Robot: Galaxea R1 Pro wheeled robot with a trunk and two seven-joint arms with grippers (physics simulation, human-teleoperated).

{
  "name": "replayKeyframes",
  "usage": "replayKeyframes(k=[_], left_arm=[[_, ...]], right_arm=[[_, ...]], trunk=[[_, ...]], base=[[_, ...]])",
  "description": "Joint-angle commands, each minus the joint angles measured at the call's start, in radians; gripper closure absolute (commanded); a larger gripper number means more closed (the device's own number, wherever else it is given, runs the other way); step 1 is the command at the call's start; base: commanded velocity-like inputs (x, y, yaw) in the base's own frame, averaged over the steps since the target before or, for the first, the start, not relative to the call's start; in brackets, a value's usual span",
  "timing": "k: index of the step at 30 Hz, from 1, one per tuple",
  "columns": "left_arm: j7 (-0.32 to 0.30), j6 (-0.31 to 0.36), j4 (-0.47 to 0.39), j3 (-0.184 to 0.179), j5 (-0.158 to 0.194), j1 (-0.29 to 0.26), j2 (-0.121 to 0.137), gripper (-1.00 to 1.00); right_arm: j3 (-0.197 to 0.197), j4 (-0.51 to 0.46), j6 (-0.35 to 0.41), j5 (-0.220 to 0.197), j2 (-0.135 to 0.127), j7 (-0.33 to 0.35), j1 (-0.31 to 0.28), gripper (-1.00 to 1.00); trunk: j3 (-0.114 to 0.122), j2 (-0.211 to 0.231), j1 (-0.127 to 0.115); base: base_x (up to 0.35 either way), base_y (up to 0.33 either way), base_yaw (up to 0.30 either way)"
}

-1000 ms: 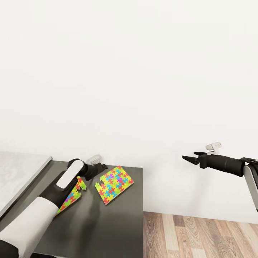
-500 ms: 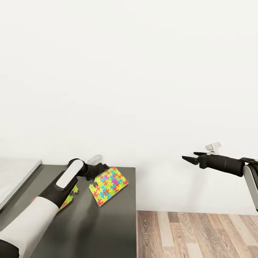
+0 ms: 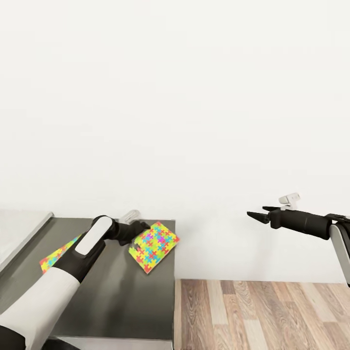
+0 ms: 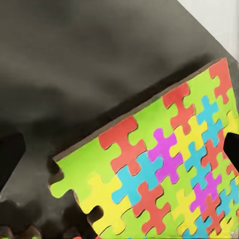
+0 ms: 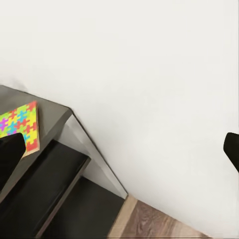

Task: Put all the toys in the child's room - the three board games (two on the bed and one on the table), the two jigsaw puzzles on the table, and the tennis ball on the table - inside the toy box on the table in the child's room.

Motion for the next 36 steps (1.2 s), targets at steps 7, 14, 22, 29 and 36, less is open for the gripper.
replayKeyframes(k=[7, 14, 22, 29, 36], left_arm=[[0.011, 0.000, 0.049, -0.003, 0.014, 0.000, 0.000, -1.00], [0.011, 0.000, 0.049, -0.003, 0.014, 0.000, 0.000, -1.00], [0.011, 0.000, 0.048, -0.004, 0.014, 0.000, 0.000, -1.00], [0.011, 0.000, 0.048, -0.005, 0.014, 0.000, 0.000, -1.00], [0.011, 0.000, 0.048, -0.004, 0.013, 0.000, 0.000, -1.00]], right_arm=[[-0.001, 0.000, 0.006, -0.004, 0.000, 0.001, -0.001, -1.00], [-0.002, 0.000, 0.006, -0.004, 0.000, 0.002, -0.001, -1.00], [-0.002, 0.000, 0.007, -0.004, 0.000, 0.002, -0.001, -1.00], [-0.002, 0.000, 0.009, -0.004, 0.000, 0.002, -0.001, -1.00], [0.004, 0.000, 0.009, -0.011, 0.007, 0.002, -0.001, -1.00]], trunk=[[-0.001, -0.001, 0.000], [-0.001, -0.001, 0.000], [-0.001, -0.001, 0.000], [-0.001, -0.001, 0.000], [-0.001, -0.001, 0.000]], base=[[-0.060, -0.040, -0.102], [-0.009, -0.006, -0.072], [-0.001, -0.001, -0.108], [0.000, 0.000, -0.092], [0.000, 0.000, -0.015]])
